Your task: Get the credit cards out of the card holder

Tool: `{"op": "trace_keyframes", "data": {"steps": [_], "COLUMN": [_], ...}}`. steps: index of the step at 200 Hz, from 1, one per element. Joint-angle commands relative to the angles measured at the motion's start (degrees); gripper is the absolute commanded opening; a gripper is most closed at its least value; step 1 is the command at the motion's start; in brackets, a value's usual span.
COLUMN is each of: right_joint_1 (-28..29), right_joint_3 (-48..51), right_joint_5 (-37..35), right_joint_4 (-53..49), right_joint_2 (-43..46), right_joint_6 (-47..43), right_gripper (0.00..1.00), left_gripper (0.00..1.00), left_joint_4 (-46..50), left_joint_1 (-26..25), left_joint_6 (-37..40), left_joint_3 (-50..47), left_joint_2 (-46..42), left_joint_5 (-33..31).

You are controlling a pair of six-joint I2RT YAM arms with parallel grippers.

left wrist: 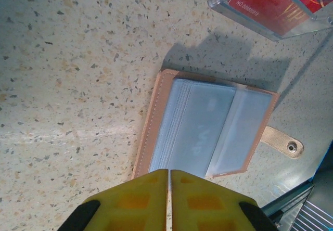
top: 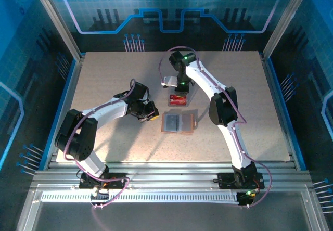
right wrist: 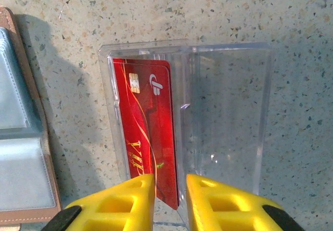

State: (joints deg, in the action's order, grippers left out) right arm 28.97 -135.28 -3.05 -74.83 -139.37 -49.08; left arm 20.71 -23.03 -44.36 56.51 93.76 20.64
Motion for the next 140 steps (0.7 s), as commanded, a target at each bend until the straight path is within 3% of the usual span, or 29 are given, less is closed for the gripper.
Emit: {"op": "trace_keyframes", "data": {"steps": [1,59,140], "right_joint_1": [0.73,1.78,3.08], "right_joint_3": [2.59,13.02,30.81], "right_joint_5": [0.45,2.29,5.19], "right_joint_4": [1.95,10.81,24.91], "right_joint_2": [4.51,12.48,25.22], "right_joint_6": [1.93,13.54,47.23], "right_gripper": [0.23,0.23,0.22], "left_gripper": [0.10,0.10,0.10], "left_joint_4": [-0.41,-1.54,-2.34], "left_joint_1": [0.53,0.44,0.44], "left_joint_6": [-0.64,-0.81,-0.94], "left_joint_3": [-0.09,0.31,0.70], "left_joint_2": [0.60,1.51,2.30], "left_joint_5": [1.33,1.87,2.37]}}
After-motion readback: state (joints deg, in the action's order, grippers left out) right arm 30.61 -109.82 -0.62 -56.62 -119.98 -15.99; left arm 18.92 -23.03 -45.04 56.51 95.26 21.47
